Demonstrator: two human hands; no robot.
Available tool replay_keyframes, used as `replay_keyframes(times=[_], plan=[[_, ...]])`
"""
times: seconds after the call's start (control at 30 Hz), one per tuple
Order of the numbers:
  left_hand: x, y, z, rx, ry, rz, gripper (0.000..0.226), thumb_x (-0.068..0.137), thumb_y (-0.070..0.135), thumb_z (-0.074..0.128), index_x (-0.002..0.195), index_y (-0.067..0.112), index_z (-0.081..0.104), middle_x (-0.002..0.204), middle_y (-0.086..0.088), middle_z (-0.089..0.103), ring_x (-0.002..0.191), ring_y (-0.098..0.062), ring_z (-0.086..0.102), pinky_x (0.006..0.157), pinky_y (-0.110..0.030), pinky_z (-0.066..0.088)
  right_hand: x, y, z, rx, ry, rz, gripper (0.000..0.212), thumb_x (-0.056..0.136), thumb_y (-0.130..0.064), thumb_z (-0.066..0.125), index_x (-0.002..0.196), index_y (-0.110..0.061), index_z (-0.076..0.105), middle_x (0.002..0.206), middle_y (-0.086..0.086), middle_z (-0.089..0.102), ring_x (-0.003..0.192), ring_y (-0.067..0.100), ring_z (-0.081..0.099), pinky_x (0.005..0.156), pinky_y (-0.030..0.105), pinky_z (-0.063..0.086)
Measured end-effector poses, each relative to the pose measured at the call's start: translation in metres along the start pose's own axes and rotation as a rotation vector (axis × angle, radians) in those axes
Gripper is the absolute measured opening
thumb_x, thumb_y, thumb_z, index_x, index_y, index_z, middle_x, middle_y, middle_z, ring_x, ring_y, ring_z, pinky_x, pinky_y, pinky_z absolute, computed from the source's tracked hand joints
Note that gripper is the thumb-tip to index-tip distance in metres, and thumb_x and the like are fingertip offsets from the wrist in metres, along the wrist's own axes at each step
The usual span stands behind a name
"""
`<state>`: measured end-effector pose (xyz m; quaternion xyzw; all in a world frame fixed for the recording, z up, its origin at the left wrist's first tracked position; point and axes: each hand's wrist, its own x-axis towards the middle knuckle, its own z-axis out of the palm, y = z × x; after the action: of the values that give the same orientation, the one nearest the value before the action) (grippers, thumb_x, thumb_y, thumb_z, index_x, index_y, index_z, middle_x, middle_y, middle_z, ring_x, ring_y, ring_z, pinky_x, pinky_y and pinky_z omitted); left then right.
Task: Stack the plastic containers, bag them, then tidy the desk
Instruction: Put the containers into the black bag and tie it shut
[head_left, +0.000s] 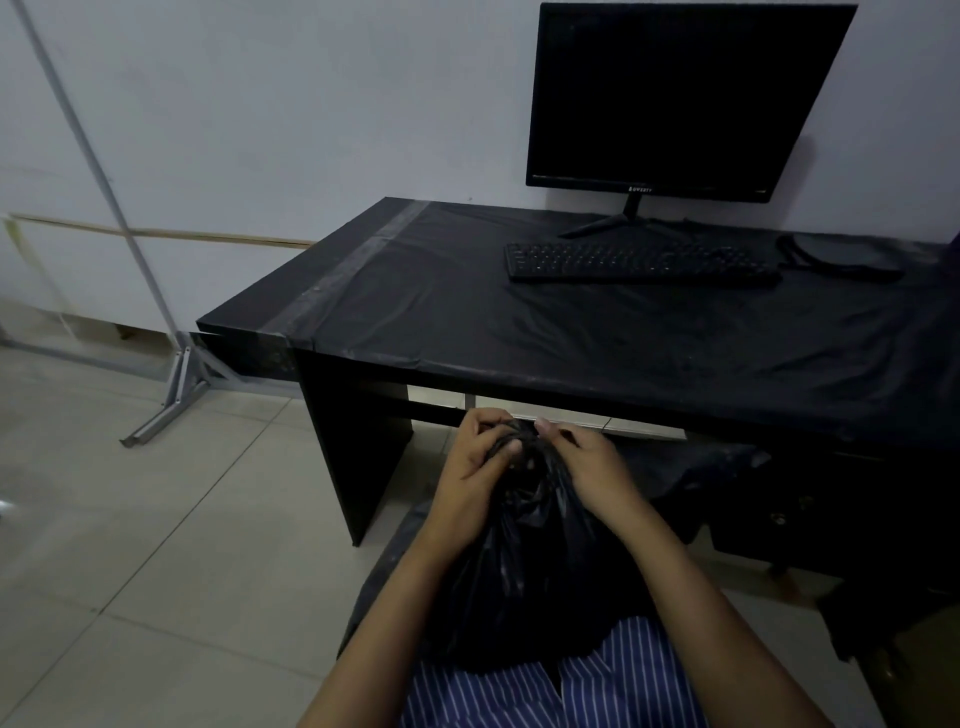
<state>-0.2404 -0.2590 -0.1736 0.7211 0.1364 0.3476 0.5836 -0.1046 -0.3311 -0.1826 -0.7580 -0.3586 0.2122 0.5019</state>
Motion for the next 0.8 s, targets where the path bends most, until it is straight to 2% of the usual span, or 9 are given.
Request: replay_keyframes(times=[0.1,0.17,0.2,0.33,0.43,0.5,0.6,0.7,0.8], plan=[[0.0,0.001,-0.001,-0.157,0.06,-0.104,0.018,0.089,0.021,0.051,0.097,0.005,0.058,0.088,0.003,0.051,0.077,-0.003,0.053,0.075,-0.016,0.043,0.001,-0.002,-0.008,-0.285,0.099,-0.162,0.065,0.085,-0.063,0.053,0.077,-0.001,0.072,0.067,0.014,0.069,0.066,0.023,0.066,0.067,0.038,0.048],[0.0,0.001,-0.006,-0.182,0.074,-0.12,0.019,0.093,0.021,0.051,0.098,0.003,0.057,0.081,0.005,0.054,0.075,-0.005,0.053,0.072,-0.016,0.043,-0.001,-0.005,-0.012,-0.291,0.132,-0.227,0.064,0.085,-0.059,0.059,0.051,-0.005,0.055,0.048,0.013,0.047,0.047,0.02,0.044,0.054,0.039,0.036],[-0.001,0.002,-0.009,-0.183,0.086,-0.122,0.016,0.095,0.016,0.051,0.097,0.001,0.058,0.082,0.004,0.056,0.078,-0.005,0.054,0.073,-0.016,0.044,-0.004,-0.009,-0.011,-0.281,0.141,-0.267,0.062,0.087,-0.052,0.062,0.047,-0.01,0.041,0.048,0.013,0.035,0.046,0.016,0.033,0.051,0.037,0.028],[0.006,0.009,-0.031,-0.201,0.268,-0.162,0.014,0.093,0.004,0.05,0.092,-0.003,0.062,0.086,-0.007,0.059,0.081,-0.01,0.056,0.075,-0.018,0.043,-0.007,-0.031,0.01,-0.272,0.19,-0.436,0.058,0.095,-0.038,0.055,0.05,-0.023,0.022,0.046,-0.002,0.026,0.047,0.011,0.031,0.052,0.036,0.023],[0.016,0.011,-0.052,-0.129,0.453,-0.214,0.014,0.095,0.007,0.05,0.086,0.004,0.06,0.079,-0.003,0.057,0.065,0.002,0.054,0.063,-0.009,0.041,-0.002,-0.047,0.033,-0.306,0.163,-0.525,0.054,0.096,-0.04,0.048,0.051,-0.025,0.023,0.049,-0.007,0.027,0.048,0.012,0.035,0.052,0.037,0.027],[0.023,0.009,-0.069,-0.056,0.554,-0.234,0.015,0.097,0.011,0.049,0.089,0.006,0.062,0.078,0.003,0.058,0.06,0.011,0.054,0.057,-0.002,0.038,0.004,-0.06,0.048,-0.335,0.132,-0.621,0.052,0.097,-0.044,0.043,0.053,-0.022,0.026,0.052,-0.008,0.027,0.05,0.011,0.035,0.051,0.033,0.026],[0.033,0.005,-0.088,-0.007,0.656,-0.267,0.019,0.099,0.014,0.048,0.091,0.007,0.064,0.082,0.003,0.06,0.077,-0.003,0.055,0.062,-0.003,0.039,0.011,-0.072,0.065,-0.343,0.128,-0.738,0.047,0.096,-0.045,0.039,0.057,-0.022,0.026,0.056,-0.009,0.023,0.053,0.007,0.03,0.053,0.027,0.025],[0.042,0.002,-0.105,-0.099,0.74,-0.321,0.019,0.096,0.018,0.053,0.086,0.008,0.066,0.088,-0.007,0.065,0.084,-0.017,0.057,0.076,-0.024,0.043,0.015,-0.078,0.081,-0.309,0.18,-0.792,0.046,0.097,-0.037,0.047,0.059,-0.021,0.027,0.06,-0.011,0.024,0.057,0.006,0.03,0.057,0.02,0.022],[0.046,0.004,-0.125,-0.079,0.816,-0.339,0.019,0.095,0.021,0.054,0.086,0.012,0.068,0.09,-0.003,0.068,0.094,-0.023,0.061,0.091,-0.037,0.044,0.02,-0.088,0.1,-0.236,0.196,-0.77,0.047,0.098,-0.034,0.048,0.058,-0.02,0.028,0.06,-0.009,0.027,0.054,0.006,0.031,0.057,0.02,0.022]])
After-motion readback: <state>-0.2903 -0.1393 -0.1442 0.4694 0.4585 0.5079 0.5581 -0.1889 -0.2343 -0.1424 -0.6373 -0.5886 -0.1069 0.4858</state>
